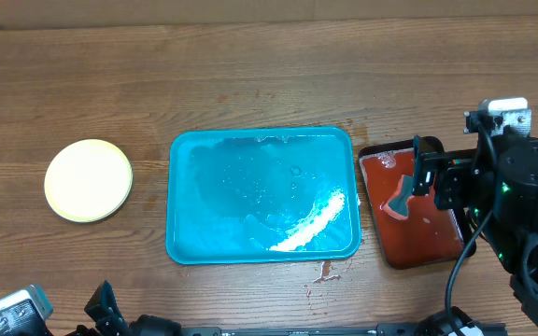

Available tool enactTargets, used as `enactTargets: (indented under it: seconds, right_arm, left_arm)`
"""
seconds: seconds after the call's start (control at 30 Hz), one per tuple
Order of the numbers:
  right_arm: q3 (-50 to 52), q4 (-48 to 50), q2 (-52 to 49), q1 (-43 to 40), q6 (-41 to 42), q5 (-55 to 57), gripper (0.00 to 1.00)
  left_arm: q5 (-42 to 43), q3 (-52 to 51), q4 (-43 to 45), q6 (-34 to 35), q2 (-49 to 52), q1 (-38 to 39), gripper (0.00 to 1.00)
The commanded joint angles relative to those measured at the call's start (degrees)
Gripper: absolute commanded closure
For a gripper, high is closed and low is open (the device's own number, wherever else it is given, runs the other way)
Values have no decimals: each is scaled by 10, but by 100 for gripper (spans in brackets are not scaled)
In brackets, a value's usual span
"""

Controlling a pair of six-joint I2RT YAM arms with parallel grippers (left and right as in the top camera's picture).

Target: Clean dirty plates on tray and stack at the side

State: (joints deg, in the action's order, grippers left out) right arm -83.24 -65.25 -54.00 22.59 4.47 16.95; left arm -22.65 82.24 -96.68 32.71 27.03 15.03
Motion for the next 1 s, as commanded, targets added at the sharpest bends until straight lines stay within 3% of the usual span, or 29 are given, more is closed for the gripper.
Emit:
enactTargets:
  seconds: [0.0,0.3,0.53,0.83,0.97]
  right_arm:
    - [-12,-2,2,2,2,10,0]
    - [-10,-6,13,-3,2,-6,0]
    - [30,74,97,-47,2,-64,0]
    - [183,173,275,-109,2,-135,0]
    - [294,261,373,-127,2,-162,0]
  left_arm:
    - [2,3,-1,7,-4,4,0]
    - [2,3,-1,7,-4,4,0]
    - [3,3,-1,7,-4,4,0]
    - [2,3,-1,7,-4,4,0]
    - [3,3,-1,7,-4,4,0]
